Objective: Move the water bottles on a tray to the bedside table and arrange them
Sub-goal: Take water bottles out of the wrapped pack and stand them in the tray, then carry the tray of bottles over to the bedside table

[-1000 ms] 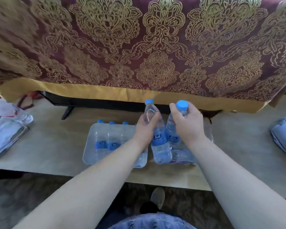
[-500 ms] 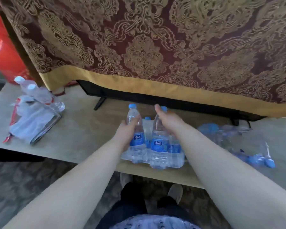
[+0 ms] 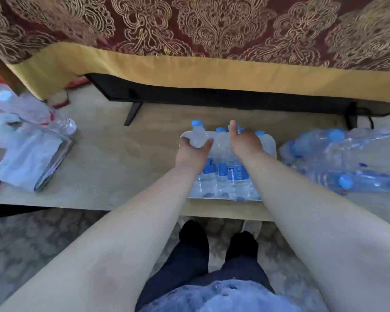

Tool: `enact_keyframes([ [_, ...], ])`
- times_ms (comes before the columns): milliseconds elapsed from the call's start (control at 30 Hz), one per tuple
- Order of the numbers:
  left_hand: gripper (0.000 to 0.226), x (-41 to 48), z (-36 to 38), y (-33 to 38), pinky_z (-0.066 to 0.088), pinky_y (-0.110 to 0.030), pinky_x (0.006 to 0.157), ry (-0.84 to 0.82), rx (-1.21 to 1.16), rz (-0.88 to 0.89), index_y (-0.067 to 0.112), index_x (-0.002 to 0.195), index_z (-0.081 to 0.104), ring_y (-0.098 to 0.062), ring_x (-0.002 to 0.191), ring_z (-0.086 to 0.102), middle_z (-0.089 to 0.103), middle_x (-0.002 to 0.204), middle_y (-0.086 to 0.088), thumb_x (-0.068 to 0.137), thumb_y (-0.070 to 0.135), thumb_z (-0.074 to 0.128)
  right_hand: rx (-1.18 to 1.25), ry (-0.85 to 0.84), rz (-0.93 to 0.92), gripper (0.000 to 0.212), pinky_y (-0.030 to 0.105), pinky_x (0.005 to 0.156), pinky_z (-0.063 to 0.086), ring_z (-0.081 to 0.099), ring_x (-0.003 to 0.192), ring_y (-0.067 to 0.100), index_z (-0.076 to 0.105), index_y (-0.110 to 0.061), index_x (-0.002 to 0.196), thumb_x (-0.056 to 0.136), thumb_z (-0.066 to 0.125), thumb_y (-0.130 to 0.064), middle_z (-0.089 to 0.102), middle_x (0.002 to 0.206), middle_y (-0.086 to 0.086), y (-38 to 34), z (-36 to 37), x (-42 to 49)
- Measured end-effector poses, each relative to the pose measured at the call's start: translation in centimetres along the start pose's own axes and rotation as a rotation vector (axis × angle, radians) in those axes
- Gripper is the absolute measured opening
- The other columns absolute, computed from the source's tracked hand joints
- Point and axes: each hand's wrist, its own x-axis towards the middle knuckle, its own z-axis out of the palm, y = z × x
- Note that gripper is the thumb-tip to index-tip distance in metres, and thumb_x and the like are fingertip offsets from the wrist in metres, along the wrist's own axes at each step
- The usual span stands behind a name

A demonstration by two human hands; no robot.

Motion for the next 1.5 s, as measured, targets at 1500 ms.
enact_keyframes([
  [1500, 0.069, 1.7, 1.9, -6.6, 0.039, -0.047, 0.104, 0.124, 0.253, -0.128, 0.013, 0.136, 0.041, -0.032, 0.125, 0.046, 0.045, 0.134, -0.012, 0.094, 0.068, 0.037, 0.422, 0.135, 0.053, 0.086, 0.045, 0.094, 0.052, 0.061, 0.111, 0.020, 0.038, -0.036, 0.128, 0.058, 0.062, -0.081, 0.059, 0.120, -0.009, 14.6, 2.4, -0.2],
])
